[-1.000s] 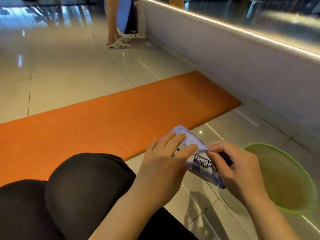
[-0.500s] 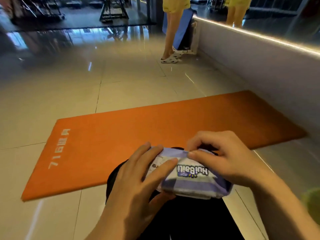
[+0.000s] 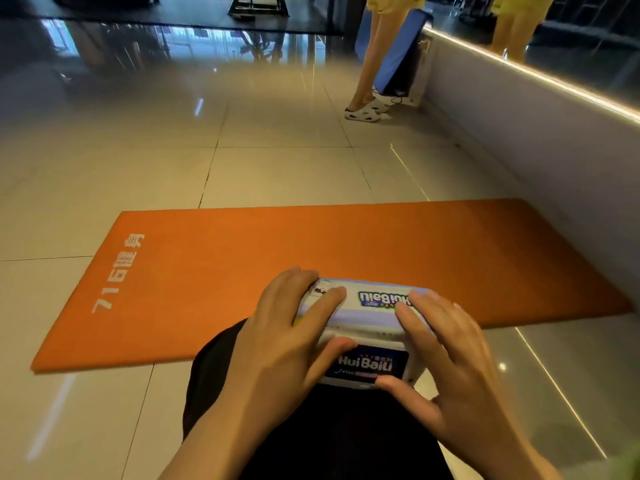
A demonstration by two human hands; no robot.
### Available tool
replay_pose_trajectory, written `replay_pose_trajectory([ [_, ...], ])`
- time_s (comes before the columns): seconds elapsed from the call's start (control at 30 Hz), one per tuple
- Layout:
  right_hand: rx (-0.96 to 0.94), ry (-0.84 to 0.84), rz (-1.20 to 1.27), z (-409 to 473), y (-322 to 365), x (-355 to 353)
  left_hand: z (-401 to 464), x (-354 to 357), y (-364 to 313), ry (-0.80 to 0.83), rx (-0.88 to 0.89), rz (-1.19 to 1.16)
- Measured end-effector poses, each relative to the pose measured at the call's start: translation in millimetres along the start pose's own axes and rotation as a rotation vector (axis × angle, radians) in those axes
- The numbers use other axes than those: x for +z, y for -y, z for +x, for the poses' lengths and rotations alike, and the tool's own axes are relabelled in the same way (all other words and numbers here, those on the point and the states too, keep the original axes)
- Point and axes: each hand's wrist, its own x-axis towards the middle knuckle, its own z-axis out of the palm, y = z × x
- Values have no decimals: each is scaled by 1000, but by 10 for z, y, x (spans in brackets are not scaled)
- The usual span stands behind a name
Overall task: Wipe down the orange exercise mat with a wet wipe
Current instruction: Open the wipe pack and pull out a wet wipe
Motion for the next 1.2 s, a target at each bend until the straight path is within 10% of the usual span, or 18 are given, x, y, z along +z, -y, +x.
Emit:
replay_pose_trajectory([
  [0.4,32,138,101,304,-122,0,-73,-1,200,106,112,-94],
  [0.67,200,382,411,256,98,-204,-361,-345,10,179,-110,-21],
  [0.87,264,160,523,184,306,96,-382,-145,-31,184,-381,-292],
  [1.2,431,39,462,462,290,178,-346,6,171,116,-300,-248],
])
